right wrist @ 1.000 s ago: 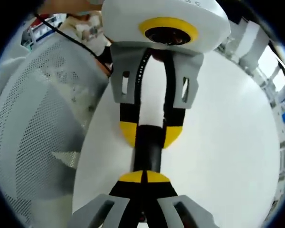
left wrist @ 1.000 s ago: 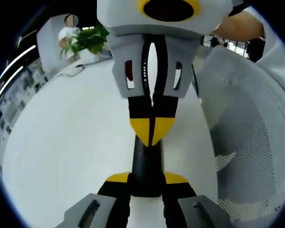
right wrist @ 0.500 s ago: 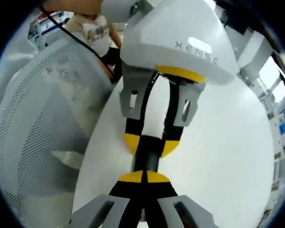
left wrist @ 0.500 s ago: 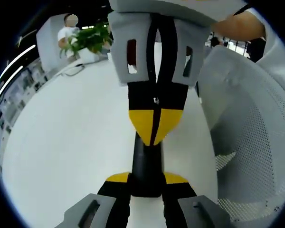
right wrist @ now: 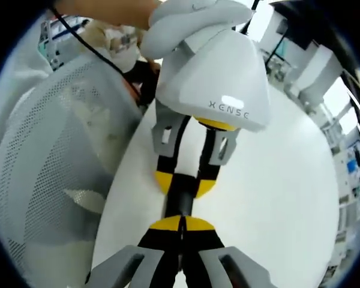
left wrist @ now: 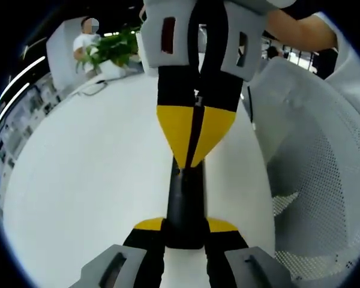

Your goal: Press the specified remote control buttons in sequence, fully releasing each button before pressing the next.

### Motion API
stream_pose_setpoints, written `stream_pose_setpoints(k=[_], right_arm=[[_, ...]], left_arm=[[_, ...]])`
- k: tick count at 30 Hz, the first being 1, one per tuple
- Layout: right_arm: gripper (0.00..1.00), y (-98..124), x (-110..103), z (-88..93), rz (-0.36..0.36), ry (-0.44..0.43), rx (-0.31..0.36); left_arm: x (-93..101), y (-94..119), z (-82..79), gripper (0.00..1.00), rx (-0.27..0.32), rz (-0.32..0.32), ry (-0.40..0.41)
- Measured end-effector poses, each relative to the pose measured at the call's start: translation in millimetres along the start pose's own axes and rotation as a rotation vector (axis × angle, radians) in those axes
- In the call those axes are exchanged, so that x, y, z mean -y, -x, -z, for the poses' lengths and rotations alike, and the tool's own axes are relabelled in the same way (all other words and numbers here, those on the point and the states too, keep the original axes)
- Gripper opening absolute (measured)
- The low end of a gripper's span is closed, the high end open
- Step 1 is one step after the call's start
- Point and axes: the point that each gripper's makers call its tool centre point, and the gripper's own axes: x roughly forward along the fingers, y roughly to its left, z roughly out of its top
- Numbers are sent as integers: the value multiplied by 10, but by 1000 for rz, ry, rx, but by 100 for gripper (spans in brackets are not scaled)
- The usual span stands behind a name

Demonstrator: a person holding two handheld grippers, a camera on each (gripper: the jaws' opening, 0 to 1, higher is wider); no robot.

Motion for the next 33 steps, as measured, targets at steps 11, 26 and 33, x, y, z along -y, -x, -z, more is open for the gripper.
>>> stream_pose_setpoints(k=[11, 26, 33], right_arm=[[0, -28, 6, 4, -6, 6, -8], [0, -195, -59, 35, -45, 0, -12], [0, -267, -71, 59, -63, -3, -17]], left_arm=[[5, -1, -5, 24, 4, 2, 1], [10, 2, -5, 24, 15, 3, 3], [8, 5, -2, 24, 16, 5, 1]])
